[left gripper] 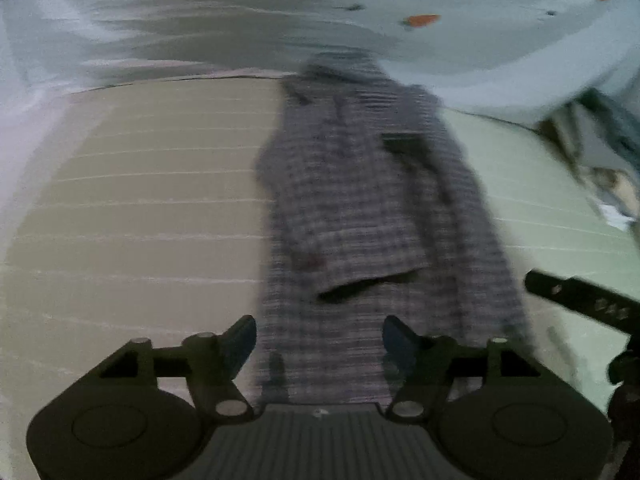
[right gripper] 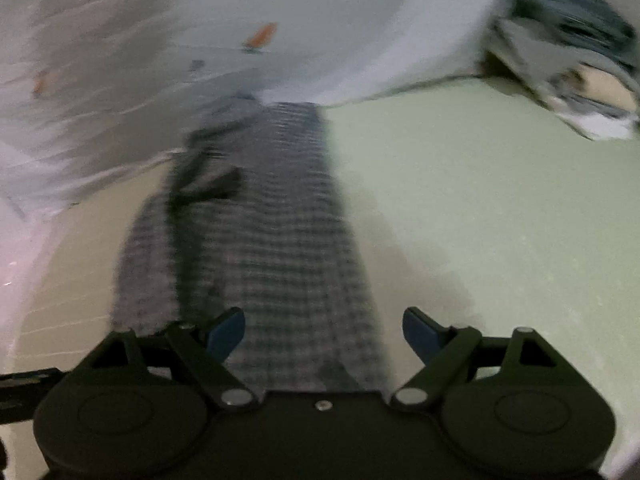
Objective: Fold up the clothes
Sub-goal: 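Lay the folded hem on the shirt and open the left gripper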
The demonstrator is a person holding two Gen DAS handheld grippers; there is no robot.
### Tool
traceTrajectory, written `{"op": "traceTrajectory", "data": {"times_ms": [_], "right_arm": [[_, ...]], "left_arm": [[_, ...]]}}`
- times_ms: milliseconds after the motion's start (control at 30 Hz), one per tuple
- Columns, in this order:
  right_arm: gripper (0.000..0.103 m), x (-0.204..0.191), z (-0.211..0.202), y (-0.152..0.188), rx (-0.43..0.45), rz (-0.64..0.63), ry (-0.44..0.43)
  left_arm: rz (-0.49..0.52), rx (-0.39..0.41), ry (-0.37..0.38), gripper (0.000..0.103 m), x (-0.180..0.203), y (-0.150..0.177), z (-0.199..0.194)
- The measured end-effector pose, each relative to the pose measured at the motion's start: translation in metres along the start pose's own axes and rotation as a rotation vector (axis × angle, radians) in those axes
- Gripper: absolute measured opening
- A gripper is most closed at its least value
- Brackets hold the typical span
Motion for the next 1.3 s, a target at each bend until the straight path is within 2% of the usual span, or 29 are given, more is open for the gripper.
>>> {"op": "traceTrajectory", "data": {"times_ms": [100,167,200,367,533,567,600,633,667,700,733,767,900,1000,1167,1300], "right_arm": [[0.086,-0.033,0.003,-0.001,0.037,-0.06,-0.054],[0.091,-0.055,0.007,0.0,0.067,-0.094,-0.085],[0.103,-0.065,0.01,0.0,0.077,-0.101,-0.104],[0.103,-0.101,0.03,0.005,0.093,-0.085,-0.134],[0.101,-0.121,0.047,0.005,0.043,-0.1,-0.086],[0.097,-0.123,0.049,0.005,0.029,-0.106,-0.067],[0.083,-0.125,0.051,0.005,0.017,-0.113,-0.056],[0.062,-0.126,0.051,0.006,0.008,-0.117,-0.062],[0.05,-0.127,0.052,0.007,-0.001,-0.12,-0.075],[0.027,-0.127,0.051,0.007,-0.008,-0.123,-0.093],[0.01,-0.127,0.049,0.007,-0.005,-0.128,-0.112],[0.002,-0.126,0.044,0.006,0.009,-0.128,-0.124],[0.003,-0.112,0.015,0.003,0.071,-0.098,-0.17],[0.002,-0.097,-0.005,0.004,0.099,-0.058,-0.159],[0.002,-0.062,-0.024,0.015,0.095,0.022,-0.119],[0.002,-0.029,-0.04,0.028,0.064,0.126,-0.135]], "left_arm": [[-0.036,0.006,-0.052,0.078,-0.028,0.0,-0.011],[-0.041,0.018,-0.071,0.078,-0.045,-0.005,-0.019],[-0.041,0.024,-0.08,0.078,-0.054,-0.008,-0.023],[-0.038,0.059,-0.115,0.08,-0.094,-0.024,-0.041],[-0.047,0.063,-0.128,0.08,-0.118,-0.036,-0.047],[-0.05,0.063,-0.125,0.08,-0.121,-0.037,-0.047],[-0.053,0.064,-0.118,0.08,-0.122,-0.038,-0.047],[-0.053,0.065,-0.109,0.08,-0.123,-0.039,-0.047],[-0.05,0.064,-0.101,0.08,-0.123,-0.041,-0.046],[-0.045,0.063,-0.093,0.08,-0.121,-0.042,-0.045],[-0.039,0.062,-0.085,0.08,-0.12,-0.043,-0.044],[-0.032,0.061,-0.075,0.08,-0.117,-0.044,-0.043],[0.001,0.055,-0.026,0.08,-0.101,-0.045,-0.034],[0.018,0.037,0.011,0.08,-0.087,-0.041,-0.024],[0.051,0.007,0.064,0.08,-0.059,-0.028,-0.012],[0.067,-0.003,0.079,0.08,-0.037,-0.017,-0.01]]}}
Point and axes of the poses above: each gripper's, at about its wrist camera, not at the fingertips, and z roughly the way its jaws point, x to its right, y to its underside, the point moved 4 cm from there along z, roughly the way its jaws point, and after that the axes turned 14 degrees about y, right-handed, at the moved point
